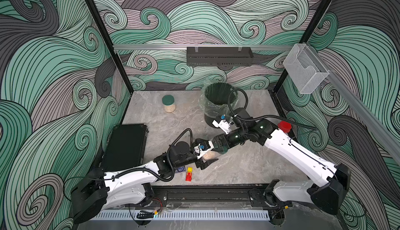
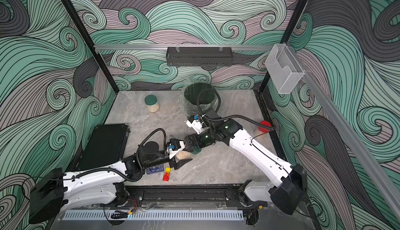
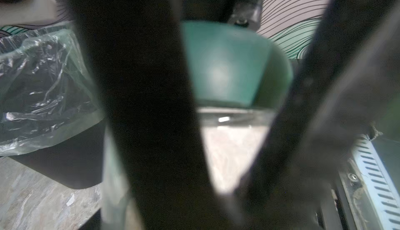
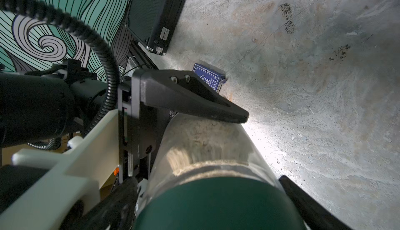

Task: Empty expired oatmeal from jars
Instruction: Pick up the jar from the center of the board, then unscrew the lid from the jar.

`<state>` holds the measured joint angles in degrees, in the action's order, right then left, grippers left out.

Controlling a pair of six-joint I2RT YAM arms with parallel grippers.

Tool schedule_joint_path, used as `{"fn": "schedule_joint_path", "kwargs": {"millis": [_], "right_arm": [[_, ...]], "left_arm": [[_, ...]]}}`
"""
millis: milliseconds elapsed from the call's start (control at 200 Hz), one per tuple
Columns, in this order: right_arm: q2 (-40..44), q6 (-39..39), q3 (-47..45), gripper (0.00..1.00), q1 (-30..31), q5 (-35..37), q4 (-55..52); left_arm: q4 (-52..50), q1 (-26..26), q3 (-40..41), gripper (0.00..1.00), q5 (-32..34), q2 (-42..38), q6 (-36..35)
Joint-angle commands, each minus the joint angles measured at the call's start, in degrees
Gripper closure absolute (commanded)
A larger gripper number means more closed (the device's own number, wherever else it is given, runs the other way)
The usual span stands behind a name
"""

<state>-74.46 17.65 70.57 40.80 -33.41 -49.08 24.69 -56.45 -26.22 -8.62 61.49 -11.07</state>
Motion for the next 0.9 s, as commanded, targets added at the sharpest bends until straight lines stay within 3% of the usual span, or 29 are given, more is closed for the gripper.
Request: {"fn": "schedule_joint_path", "kwargs": {"millis": [0,475,565,816,896], "right_arm": [[2.49,-0.43,2.71,0.01,-1.26,0.69,-4.75],[3.82,2.65,1.92,0.02,-2.33,-3.22,-5.85],[3.20,2.94,2.51,0.10,-2.39,-3.77,-4.93],[2.80,2.82,2.91,0.18,-2.26,-6.59,-3.63],[3.08,2.68,2.95,0.27,-2.06,-8.00,-2.35]], "left_arm": [[0.96,-0.33,-2.62,0.45,0.54,-1.79,-1.33],[2.09,-0.34,-1.92,0.45,0.63,-3.51,-0.84],[2.16,-0.36,-1.94,0.45,0.39,-3.73,-0.79],[1.59,-0.38,-1.98,0.45,-0.34,-4.83,-0.44],[1.35,-0.34,-2.03,0.45,-0.51,-5.13,-0.44]]}}
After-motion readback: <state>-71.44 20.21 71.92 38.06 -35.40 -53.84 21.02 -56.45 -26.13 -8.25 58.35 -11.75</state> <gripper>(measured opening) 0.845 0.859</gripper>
